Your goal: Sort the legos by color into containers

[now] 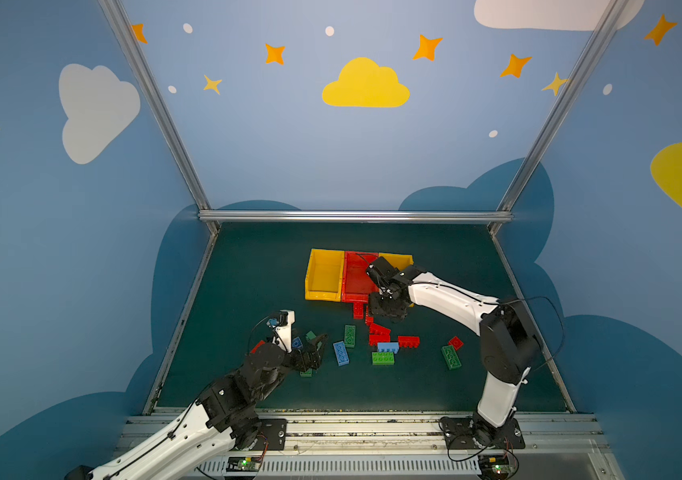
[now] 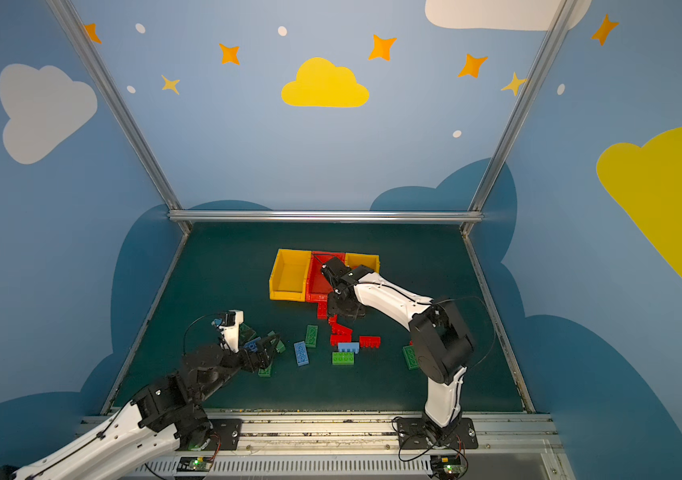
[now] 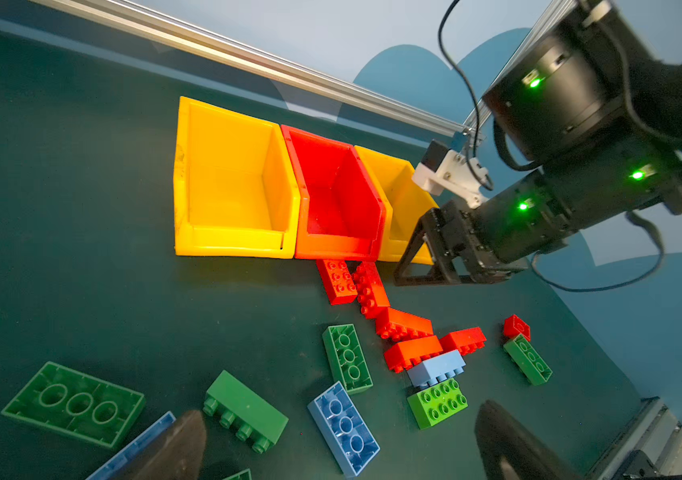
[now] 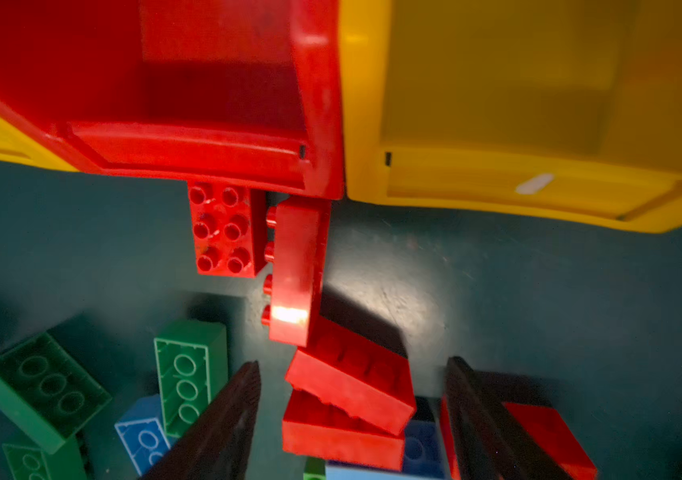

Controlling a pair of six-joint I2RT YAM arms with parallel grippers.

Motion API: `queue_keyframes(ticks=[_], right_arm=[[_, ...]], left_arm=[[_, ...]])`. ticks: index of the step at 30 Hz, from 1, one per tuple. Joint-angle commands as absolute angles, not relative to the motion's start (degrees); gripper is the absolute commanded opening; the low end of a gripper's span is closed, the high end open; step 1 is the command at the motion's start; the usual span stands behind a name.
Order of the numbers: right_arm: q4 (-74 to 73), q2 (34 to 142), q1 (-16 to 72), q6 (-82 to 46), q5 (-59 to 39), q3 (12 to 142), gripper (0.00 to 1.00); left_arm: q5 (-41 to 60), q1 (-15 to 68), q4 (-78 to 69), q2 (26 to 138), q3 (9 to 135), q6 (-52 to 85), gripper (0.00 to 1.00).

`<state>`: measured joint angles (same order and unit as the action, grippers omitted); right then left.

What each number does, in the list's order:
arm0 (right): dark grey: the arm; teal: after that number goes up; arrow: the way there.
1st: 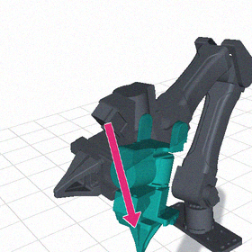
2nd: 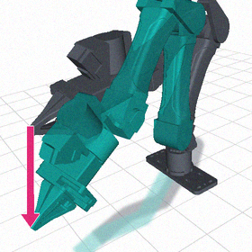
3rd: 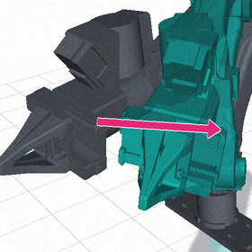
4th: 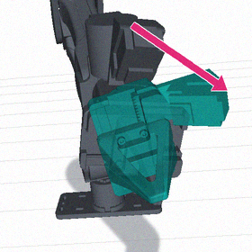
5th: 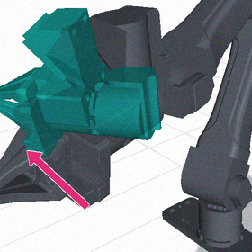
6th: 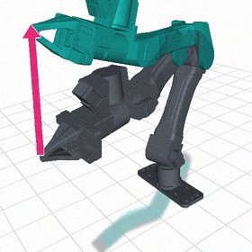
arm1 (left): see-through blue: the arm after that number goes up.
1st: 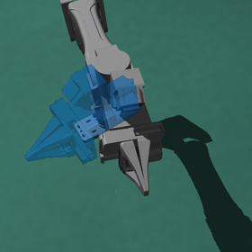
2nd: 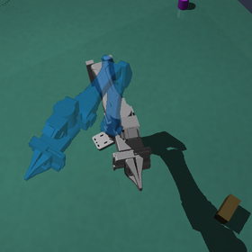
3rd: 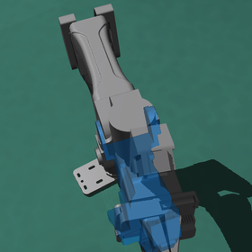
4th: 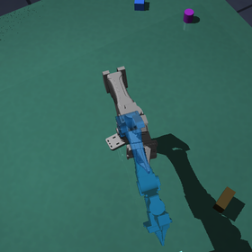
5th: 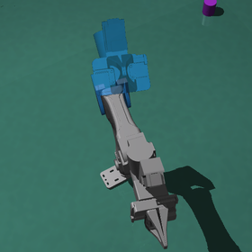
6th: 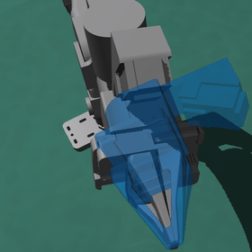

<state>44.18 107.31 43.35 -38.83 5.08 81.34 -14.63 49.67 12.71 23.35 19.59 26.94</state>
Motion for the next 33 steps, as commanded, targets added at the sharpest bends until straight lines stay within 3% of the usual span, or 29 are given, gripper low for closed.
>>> queue_keyframes(ticks=[1, 12, 17, 27, 33], right_arm=[[43.6, 110.1, 44.0, -39.6, 5.8, 85.0, 0.67], [44.9, 116.9, 43.1, -39.0, 6.8, 89.7, 0.58], [43.6, 118.1, 42.1, -38.9, 5.2, 88.9, 0.45], [40.6, 118.7, 42.0, -39.8, 3.8, 85.8, 0.39], [40.1, 117.1, 42.1, -40.1, 3.6, 83.9, 0.2]], left_arm=[[-15.9, 49.9, 16.2, 20.5, 18.3, 28.7, 1.0], [-16.9, 49.9, 15.9, 20.1, 17.0, 28.6, 1.0], [-16.9, 49.9, 14.4, 21.9, 17.2, 28.6, 1.0], [-17.0, 49.9, 13.3, 24.2, 17.6, 28.3, 1.0], [-17.0, 49.9, 13.1, 24.7, 18.2, 27.8, 1.0]])
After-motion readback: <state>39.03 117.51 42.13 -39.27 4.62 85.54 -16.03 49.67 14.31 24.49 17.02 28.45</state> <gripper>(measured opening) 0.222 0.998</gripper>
